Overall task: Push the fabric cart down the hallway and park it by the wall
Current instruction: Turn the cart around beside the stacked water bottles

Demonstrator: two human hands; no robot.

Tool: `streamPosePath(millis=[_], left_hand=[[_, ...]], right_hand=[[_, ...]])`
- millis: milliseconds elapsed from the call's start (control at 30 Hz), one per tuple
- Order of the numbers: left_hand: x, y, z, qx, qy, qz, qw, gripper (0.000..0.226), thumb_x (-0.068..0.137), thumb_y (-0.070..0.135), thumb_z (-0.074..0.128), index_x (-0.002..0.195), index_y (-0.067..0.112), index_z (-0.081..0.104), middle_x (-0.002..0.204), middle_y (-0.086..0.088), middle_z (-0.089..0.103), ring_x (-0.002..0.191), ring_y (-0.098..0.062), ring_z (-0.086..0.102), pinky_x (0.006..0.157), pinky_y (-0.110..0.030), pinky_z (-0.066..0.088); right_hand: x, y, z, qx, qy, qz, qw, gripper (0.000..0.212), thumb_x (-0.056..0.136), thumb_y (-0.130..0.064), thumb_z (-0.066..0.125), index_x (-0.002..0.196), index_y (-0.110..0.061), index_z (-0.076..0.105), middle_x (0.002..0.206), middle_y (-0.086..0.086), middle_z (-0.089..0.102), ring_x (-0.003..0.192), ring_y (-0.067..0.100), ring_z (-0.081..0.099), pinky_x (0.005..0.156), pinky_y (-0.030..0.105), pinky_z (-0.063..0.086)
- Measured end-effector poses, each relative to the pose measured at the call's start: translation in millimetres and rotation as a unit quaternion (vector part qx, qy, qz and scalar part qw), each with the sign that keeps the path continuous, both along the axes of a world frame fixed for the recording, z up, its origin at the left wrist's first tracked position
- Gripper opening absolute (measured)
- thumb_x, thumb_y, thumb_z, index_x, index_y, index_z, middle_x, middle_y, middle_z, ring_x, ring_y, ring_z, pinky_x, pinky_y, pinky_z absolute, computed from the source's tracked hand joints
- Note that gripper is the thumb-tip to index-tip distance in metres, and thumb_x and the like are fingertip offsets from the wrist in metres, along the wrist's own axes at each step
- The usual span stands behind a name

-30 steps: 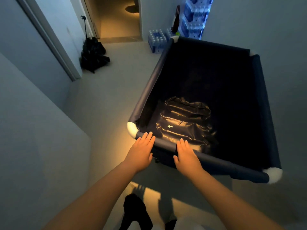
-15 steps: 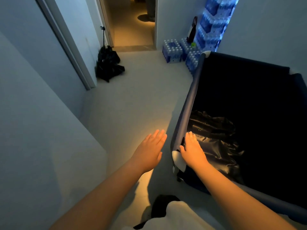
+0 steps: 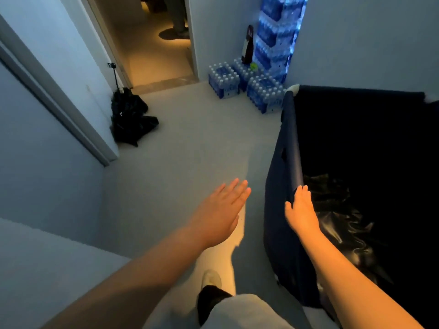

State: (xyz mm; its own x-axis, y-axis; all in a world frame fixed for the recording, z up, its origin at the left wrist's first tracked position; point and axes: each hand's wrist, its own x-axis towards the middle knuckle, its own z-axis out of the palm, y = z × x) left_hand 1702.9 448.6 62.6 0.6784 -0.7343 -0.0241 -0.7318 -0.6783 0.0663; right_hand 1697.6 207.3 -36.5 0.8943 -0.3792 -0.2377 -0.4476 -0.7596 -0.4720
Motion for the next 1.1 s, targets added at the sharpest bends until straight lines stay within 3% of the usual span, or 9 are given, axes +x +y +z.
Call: streamPosePath(millis=[100, 233, 600, 900, 1100], left_hand=[[46.9, 26.7, 8.3, 0.029, 0.002, -0.026, 0.999, 0.064, 0.097, 0.022, 0.034, 0.149, 0.012, -0.002, 0.158, -0.006, -0.005, 0.144, -0.021, -0.008, 0.112, -0.030, -0.013], [102.1, 39.5, 11.5, 0.039, 0.002, -0.041, 0.998, 0.063, 0.097, 0.021, 0.032, 0.149, 0.012, -0.003, 0.158, -0.006, -0.005, 0.144, -0.021, -0.009, 0.109, -0.028, -0.017], [254.6, -22.5, 3.5, 0.009, 0.000, -0.202, 0.979, 0.064, 0.098, 0.024, 0.033, 0.148, 0.012, -0.004, 0.158, -0.005, -0.005, 0.144, -0.019, -0.009, 0.110, -0.028, -0.014], [402.9, -86.8, -1.5, 0.025, -0.006, -0.364, 0.931, 0.061, 0.100, 0.034, 0.027, 0.148, 0.013, -0.005, 0.158, -0.004, -0.005, 0.143, -0.017, -0.010, 0.111, -0.029, -0.012], [443.9, -180.1, -15.4, 0.036, -0.015, -0.467, 0.883, 0.062, 0.100, 0.037, 0.028, 0.149, 0.013, -0.001, 0.159, -0.005, -0.001, 0.144, -0.019, -0.008, 0.114, -0.032, -0.007]], right_hand=[[31.6, 11.6, -0.5, 0.001, -0.008, -0.081, 0.997, 0.065, 0.098, -0.014, 0.043, 0.149, 0.001, 0.005, 0.159, 0.018, 0.003, 0.146, 0.029, 0.003, 0.118, 0.040, 0.014], [68.0, 18.4, 2.2, -0.062, 0.003, -0.112, 0.992, 0.068, 0.096, -0.016, 0.047, 0.148, 0.003, 0.008, 0.158, 0.020, 0.009, 0.145, 0.032, 0.010, 0.117, 0.041, 0.018], [140.8, 15.4, 13.3, -0.100, 0.082, -0.176, 0.976, 0.067, 0.097, -0.019, 0.044, 0.148, 0.001, 0.006, 0.158, 0.017, 0.007, 0.145, 0.029, 0.010, 0.117, 0.039, 0.020], [204.3, 19.0, 6.1, -0.121, 0.108, -0.307, 0.938, 0.070, 0.097, -0.026, 0.045, 0.150, -0.004, 0.006, 0.158, 0.013, 0.010, 0.145, 0.030, 0.011, 0.118, 0.040, 0.018], [223.2, 11.4, -1.8, -0.103, 0.105, -0.372, 0.917, 0.069, 0.097, -0.030, 0.043, 0.150, -0.006, 0.006, 0.159, 0.009, 0.010, 0.147, 0.026, 0.007, 0.119, 0.040, 0.013]])
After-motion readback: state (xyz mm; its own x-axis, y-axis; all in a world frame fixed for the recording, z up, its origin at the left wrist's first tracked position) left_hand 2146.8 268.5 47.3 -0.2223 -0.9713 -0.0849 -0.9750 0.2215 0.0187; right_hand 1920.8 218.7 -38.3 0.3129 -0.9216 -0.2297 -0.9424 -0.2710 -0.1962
